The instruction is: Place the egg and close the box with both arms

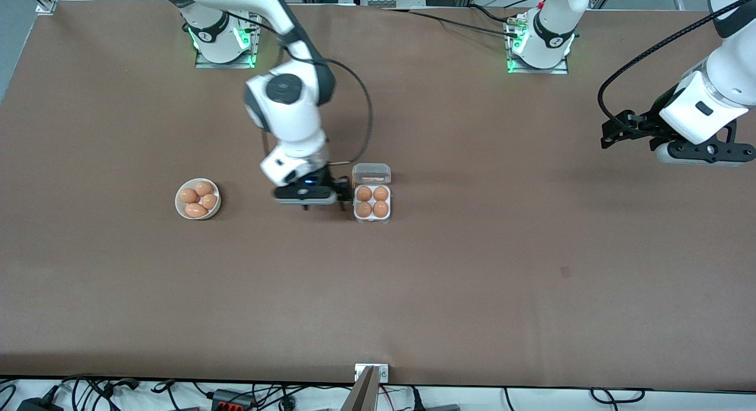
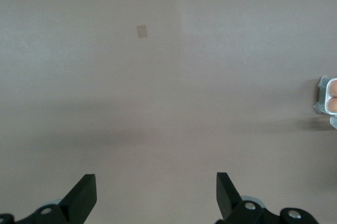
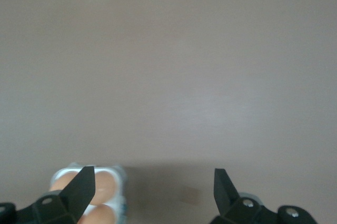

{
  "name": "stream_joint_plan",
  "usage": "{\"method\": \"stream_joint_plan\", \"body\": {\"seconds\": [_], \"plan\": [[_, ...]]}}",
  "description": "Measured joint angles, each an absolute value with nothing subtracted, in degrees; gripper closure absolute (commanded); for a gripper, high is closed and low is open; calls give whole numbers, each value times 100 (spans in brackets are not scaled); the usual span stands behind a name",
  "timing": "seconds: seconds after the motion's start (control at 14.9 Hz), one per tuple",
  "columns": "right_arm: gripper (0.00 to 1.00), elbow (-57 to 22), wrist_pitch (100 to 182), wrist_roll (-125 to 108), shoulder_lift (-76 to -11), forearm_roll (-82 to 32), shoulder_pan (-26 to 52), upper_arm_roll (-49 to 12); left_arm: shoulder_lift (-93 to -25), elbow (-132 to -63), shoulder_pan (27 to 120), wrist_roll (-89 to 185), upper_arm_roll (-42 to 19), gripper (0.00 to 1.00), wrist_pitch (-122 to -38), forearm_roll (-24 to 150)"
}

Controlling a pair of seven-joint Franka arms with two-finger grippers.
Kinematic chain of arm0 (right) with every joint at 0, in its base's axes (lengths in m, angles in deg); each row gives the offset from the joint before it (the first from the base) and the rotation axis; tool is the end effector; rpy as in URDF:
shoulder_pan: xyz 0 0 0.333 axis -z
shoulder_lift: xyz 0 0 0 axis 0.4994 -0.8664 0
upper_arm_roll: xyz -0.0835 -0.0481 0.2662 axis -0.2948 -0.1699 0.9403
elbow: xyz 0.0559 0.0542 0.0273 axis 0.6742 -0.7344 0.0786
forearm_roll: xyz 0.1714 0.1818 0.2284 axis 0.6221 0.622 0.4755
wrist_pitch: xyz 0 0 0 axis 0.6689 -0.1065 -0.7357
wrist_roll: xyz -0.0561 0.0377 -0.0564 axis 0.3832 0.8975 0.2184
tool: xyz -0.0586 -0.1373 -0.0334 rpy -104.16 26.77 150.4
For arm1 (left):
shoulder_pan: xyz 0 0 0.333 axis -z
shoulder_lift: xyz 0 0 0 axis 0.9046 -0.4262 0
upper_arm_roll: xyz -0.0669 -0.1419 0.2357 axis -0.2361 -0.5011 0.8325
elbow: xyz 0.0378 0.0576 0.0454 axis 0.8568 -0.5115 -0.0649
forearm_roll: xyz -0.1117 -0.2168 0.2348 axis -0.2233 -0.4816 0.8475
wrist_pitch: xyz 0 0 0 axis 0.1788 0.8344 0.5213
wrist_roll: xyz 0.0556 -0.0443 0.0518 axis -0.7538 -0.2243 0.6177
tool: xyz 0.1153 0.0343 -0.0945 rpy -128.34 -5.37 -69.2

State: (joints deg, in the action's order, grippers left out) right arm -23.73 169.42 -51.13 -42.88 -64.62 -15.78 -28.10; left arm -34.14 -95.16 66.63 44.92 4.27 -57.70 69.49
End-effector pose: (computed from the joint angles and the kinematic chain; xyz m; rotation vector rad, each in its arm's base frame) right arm 0.5301 0.3293 0.3112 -3.0466 0.0694 -0.4813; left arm 0.4999 -0.0442 0.4991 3.0982 -0.0211 -0.0763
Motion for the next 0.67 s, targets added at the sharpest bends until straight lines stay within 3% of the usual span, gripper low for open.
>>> {"method": "stream_joint_plan", "body": {"seconds": [0.2,0.67], "plan": [[0,-2397,15743,-4282,-3623,-6461,-823,-2726,-3414,-9516,6666,4492,425,0,-5770,6949],[0,-2412,13526,-2189,-2243,-6462,1855,-1936,-3415,-9516,6672,4492,422,0,-5769,6950]]}}
